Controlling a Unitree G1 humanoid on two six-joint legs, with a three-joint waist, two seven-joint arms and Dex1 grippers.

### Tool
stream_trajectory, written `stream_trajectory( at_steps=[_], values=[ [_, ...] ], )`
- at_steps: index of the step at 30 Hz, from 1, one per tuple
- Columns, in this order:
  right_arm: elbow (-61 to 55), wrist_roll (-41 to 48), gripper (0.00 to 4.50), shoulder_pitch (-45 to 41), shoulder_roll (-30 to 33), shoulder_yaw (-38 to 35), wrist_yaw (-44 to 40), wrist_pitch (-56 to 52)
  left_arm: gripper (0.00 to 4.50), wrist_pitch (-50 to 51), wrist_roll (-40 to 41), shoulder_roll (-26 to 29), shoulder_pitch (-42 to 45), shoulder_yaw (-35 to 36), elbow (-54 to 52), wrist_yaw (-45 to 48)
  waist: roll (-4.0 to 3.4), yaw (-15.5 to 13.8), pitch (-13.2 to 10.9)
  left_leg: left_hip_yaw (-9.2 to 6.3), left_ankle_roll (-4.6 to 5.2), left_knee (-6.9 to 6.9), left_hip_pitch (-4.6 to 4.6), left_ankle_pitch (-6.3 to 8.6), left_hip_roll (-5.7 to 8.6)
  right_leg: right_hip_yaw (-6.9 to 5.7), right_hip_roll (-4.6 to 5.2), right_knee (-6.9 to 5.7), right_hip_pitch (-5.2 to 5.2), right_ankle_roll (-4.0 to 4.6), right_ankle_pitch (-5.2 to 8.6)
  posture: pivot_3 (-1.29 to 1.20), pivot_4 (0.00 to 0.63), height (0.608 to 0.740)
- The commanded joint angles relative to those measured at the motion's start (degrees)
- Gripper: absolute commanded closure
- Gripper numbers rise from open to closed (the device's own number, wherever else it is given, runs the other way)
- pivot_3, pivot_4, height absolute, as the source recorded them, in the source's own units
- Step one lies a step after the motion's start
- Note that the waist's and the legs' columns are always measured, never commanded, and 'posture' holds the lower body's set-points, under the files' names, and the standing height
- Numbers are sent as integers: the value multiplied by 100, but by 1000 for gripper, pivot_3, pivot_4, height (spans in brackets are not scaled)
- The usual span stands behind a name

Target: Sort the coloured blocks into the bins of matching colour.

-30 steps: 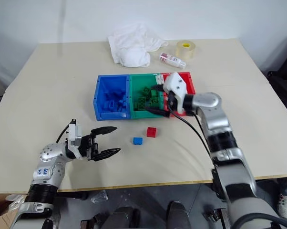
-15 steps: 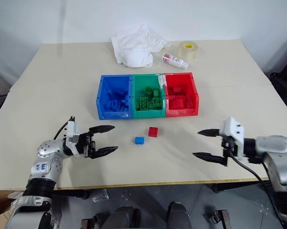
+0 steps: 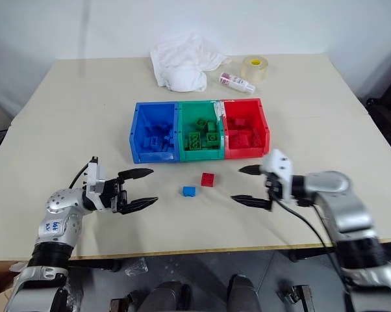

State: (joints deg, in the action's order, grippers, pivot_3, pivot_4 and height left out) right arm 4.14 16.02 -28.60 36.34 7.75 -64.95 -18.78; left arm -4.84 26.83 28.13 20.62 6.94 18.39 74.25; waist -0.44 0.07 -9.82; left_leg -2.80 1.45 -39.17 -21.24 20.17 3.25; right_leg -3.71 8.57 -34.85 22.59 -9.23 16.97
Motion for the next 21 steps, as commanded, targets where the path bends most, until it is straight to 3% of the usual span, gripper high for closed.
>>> stream_trajectory(
  at_steps=[1, 7, 16, 21],
  values=[
    [714, -366, 28, -465, -426, 274, 175, 454, 0, 54, 129, 43, -197, 124, -386, -128, 0, 6, 0, -6, 0, 0, 0, 0, 4, -1, 2, -4, 0, 0, 0, 0, 150, 740],
    [2075, -930, 28, -1245, -1104, 522, 508, 1218, 0, 139, 147, 54, -498, 232, -745, -334, 0, 24, 0, -9, 0, 0, 0, 0, 4, -3, 0, -10, 1, 1, 0, 0, 150, 740],
    [1280, -521, 2949, -1144, -1029, 199, 189, 861, 0, 178, 185, 108, -716, 307, -961, -426, 0, 67, 0, -11, 0, 1, 0, 0, 3, -4, -1, -10, 1, 1, 0, 0, 150, 740],
    [186, -56, 3036, -1019, -755, -234, 281, 161, 0, 149, 155, 51, -604, 226, -842, -393, 0, 60, -1, -10, 0, 1, -1, 0, 4, -3, 0, -9, 1, 1, 0, 0, 150, 740]
  ],
)
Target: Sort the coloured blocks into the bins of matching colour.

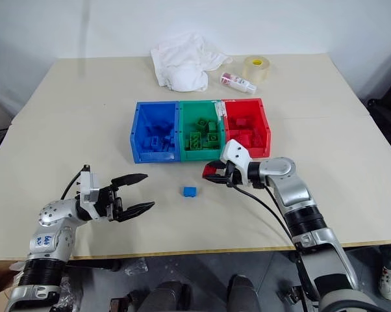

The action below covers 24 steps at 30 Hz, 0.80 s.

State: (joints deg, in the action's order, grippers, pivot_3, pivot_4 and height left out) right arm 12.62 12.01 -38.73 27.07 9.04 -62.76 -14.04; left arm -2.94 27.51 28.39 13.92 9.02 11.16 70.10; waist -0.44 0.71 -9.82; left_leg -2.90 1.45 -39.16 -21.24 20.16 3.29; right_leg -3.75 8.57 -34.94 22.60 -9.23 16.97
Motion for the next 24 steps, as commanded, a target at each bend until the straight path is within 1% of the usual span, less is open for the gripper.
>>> stream_trajectory(
  at_steps=[1, 3, 5, 9, 13, 14, 15, 21, 22, 24],
  values=[
    [-750, 393, 3036, -44, 218, -465, 123, -394, 0, -47, 82, 11, 99, -5, -86, 42, 0, -9, 0, 0, 0, 0, 1, 0, 0, 0, 0, -1, 0, 0, 0, 0, 150, 740],
    [-751, 428, 3036, -189, 293, -671, 285, -447, 0, -64, 60, -21, 181, -51, -1, 77, 0, -19, 0, 0, 0, 0, 1, 0, 0, 0, 0, 0, -1, 0, 0, 0, 150, 740],
    [-510, 351, 3036, -433, 369, -843, 474, -359, 0, -80, 43, -55, 278, -92, 95, 109, 0, -26, 0, 4, 0, -1, 1, 0, 1, 2, 0, 1, -1, 0, 0, 0, 150, 740],
    [775, -53, 3036, -1138, 487, -897, 794, 189, 0, -152, -47, -150, 532, -214, 381, 148, 0, -23, 0, 8, 0, -1, 1, 0, 2, 3, 0, 0, 1, 0, 0, 0, 150, 740],
    [2121, -369, 3036, -1747, 364, -897, 1157, 1007, 0, -238, -126, -247, 726, -313, 588, 146, 0, 13, 0, 7, 0, 6, 2, 0, 2, 1, -1, 0, 2, 0, 0, 0, 150, 740],
    [2335, -414, 2327, -1857, 337, -899, 1226, 1134, 0, -252, -133, -268, 746, -330, 599, 144, 0, 38, 0, 7, 0, 7, 2, 0, 2, 1, 0, -1, 2, 0, 0, 0, 150, 740],
    [2509, -446, 2159, -1948, 315, -899, 1265, 1256, 0, -264, -138, -286, 761, -344, 604, 138, 0, 66, 0, 7, 0, 8, 0, 0, 3, 1, 0, 0, 3, 0, 0, 0, 150, 740],
    [2712, -404, 198, -2052, 361, -961, 1171, 1661, 0, -296, -135, -315, 757, -384, 537, 107, -1, 126, 0, 6, 0, 12, -2, 0, -1, -1, -1, -3, 9, 0, 0, 0, 150, 740],
    [2591, -340, 58, -1984, 404, -979, 1055, 1660, 0, -310, -122, -306, 732, -377, 501, 114, 0, 127, 0, 6, 0, 11, -2, 0, -1, -1, -1, -3, 9, 0, 0, 0, 150, 740],
    [2356, -224, 58, -1835, 491, -989, 789, 1610, 0, -317, -106, -283, 688, -359, 438, 112, -1, 124, 0, 6, 0, 10, -2, 0, -1, -1, -1, -4, 9, 0, 0, 0, 150, 740]
  ],
)
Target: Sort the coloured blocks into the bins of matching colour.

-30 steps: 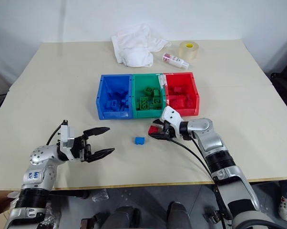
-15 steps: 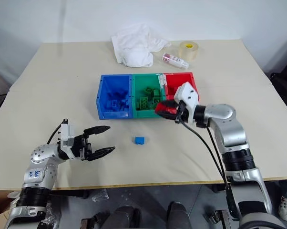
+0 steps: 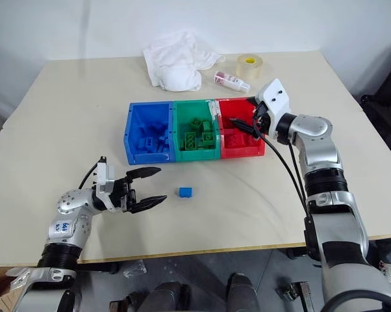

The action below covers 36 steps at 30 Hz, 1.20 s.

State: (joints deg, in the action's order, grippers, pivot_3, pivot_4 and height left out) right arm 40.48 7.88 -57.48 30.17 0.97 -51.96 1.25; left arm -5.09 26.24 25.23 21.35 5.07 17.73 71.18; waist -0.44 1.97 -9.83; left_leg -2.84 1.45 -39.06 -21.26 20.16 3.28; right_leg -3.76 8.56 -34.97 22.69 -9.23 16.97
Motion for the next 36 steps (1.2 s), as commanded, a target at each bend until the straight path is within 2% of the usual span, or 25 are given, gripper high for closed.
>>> stream_trajectory(
  at_steps=[1, 3, 6, 12, 15, 20, 24, 28, 36],
  values=[
    [-719, 316, 58, 237, 284, -170, -579, -56, 0, -109, 19, 73, -105, 68, -270, -14, 0, -5, 0, 0, 0, -1, 0, 0, 0, 1, 0, 0, 0, 0, 0, 0, 150, 740],
    [-1305, 535, 58, 692, 547, -140, -1111, -273, 0, -90, 35, 191, -265, 163, -425, -50, 0, -40, 0, -8, 0, 0, -2, 0, 0, -3, 0, 1, -3, 0, 0, 0, 150, 740],
    [-1788, 703, 58, 1147, 827, -220, -1390, -519, 0, -45, 71, 371, -551, 291, -665, -118, 0, -45, 0, -12, 1, -3, -4, 1, 2, -4, 2, 3, -4, 0, 0, 0, 150, 740],
    [-3342, 1464, 58, 2651, 1753, -365, -2378, -1595, 0, 35, 165, 862, -1606, 865, -1260, -360, -3, -60, -2, -5, 1, -3, -4, 1, -5, 2, 1, 14, -6, 0, 0, 0, 150, 740],
    [-3645, 1517, 58, 3140, 2000, -431, -2395, -1808, 0, 88, 199, 1071, -2236, 1196, -1567, -479, -3, -53, -2, -2, -1, -4, 0, 3, -9, 6, 1, 23, -13, 0, 0, 0, 150, 740],
    [-3838, 1622, 58, 3194, 1881, -474, -2099, -2064, 0, 229, 325, 1226, -2787, 1278, -2096, -444, -11, -70, -7, 10, -2, -5, 3, 4, -10, 13, 4, 33, -14, 1, 0, 0, 150, 740],
    [-3940, 1595, 58, 3180, 1780, -423, -1987, -2121, 0, 408, 174, 1053, -2417, 826, -2385, -682, -12, -231, -7, 7, -3, -6, 3, 5, -9, 12, 5, 38, -16, 1, 1, 0, 150, 740],
    [-4162, 1641, 58, 3239, 1670, -491, -1801, -2206, 0, 482, -565, 717, -1594, -35, -2213, -1147, -13, -347, -7, 6, -2, -13, 3, 4, -2, 12, 6, 33, -20, 1, 0, 0, 150, 740],
    [-4873, 1794, 58, 3852, 1656, -829, -1330, -2395, 0, -17, -1706, -138, -57, -1312, -741, -1487, -10, -339, -7, 16, 0, -11, -1, 3, 3, 5, 0, 23, -14, 0, -1, 0, 150, 740]
  ],
)
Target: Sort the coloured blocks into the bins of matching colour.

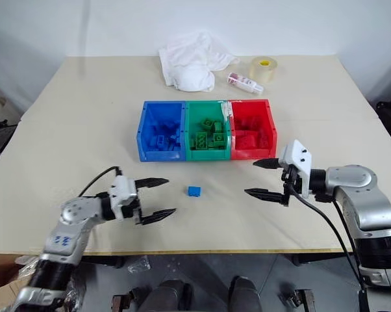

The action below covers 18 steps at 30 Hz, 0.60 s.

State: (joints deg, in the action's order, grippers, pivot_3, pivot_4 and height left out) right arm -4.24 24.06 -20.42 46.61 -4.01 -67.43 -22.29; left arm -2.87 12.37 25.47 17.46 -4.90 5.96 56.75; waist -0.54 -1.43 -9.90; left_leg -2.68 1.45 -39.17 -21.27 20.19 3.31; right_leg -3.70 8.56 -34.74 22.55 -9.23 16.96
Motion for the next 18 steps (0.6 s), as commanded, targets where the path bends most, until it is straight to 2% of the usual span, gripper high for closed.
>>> stream_trajectory(
  at_steps=[1, 4, 5, 7, 11, 16, 18],
  values=[
    [-507, 203, 58, 235, -1, -384, 299, -81, 0, -281, -385, -238, 473, -409, 611, -40, 1, 4, -1, 2, 1, -1, 2, -1, 0, 1, 0, -3, 0, 0, 0, 0, 150, 740],
    [-767, 264, 58, 477, -18, -510, 492, -167, 0, -365, -533, -368, 761, -621, 990, 16, 2, 2, -1, 6, 1, -2, 2, -1, 2, -2, -2, -1, -1, -1, 0, 0, 150, 740],
    [-853, 273, 16, 577, -20, -562, 559, -188, 196, -444, -556, -418, 853, -662, 1134, 42, 2, 3, -1, 7, 1, -2, 2, -1, 1, -1, -2, -1, -1, -1, 0, 0, 150, 740],
    [-1074, 335, 0, 810, -25, -708, 710, -256, 646, -270, -600, -493, 991, -673, 1357, -52, 2, -4, -1, 6, 1, -2, 3, -1, 0, -1, -1, -2, -1, -1, 0, 0, 150, 740],
    [-1343, 438, 0, 1112, 12, -905, 889, -341, 1953, -292, -569, -474, 1040, -702, 1387, 125, 2, -13, -1, 4, 4, -7, 4, -3, -1, 0, 2, -1, -7, -4, -2, 0, 150, 740],
    [-1444, 487, 0, 1237, 31, -965, 962, -348, 3513, 403, -546, -443, 1182, -748, 1352, 197, 2, -12, -1, 5, 4, -8, 7, -3, -1, 2, 1, -1, -9, -4, -2, 0, 150, 740],
    [-1443, 509, 0, 1226, 26, -970, 986, -341, 3606, 397, -560, -470, 1216, -666, 1195, 39, 2, -13, -1, 4, 4, -8, 7, -3, -1, 2, 1, -2, -9, -4, -2, 0, 150, 740]
  ],
)
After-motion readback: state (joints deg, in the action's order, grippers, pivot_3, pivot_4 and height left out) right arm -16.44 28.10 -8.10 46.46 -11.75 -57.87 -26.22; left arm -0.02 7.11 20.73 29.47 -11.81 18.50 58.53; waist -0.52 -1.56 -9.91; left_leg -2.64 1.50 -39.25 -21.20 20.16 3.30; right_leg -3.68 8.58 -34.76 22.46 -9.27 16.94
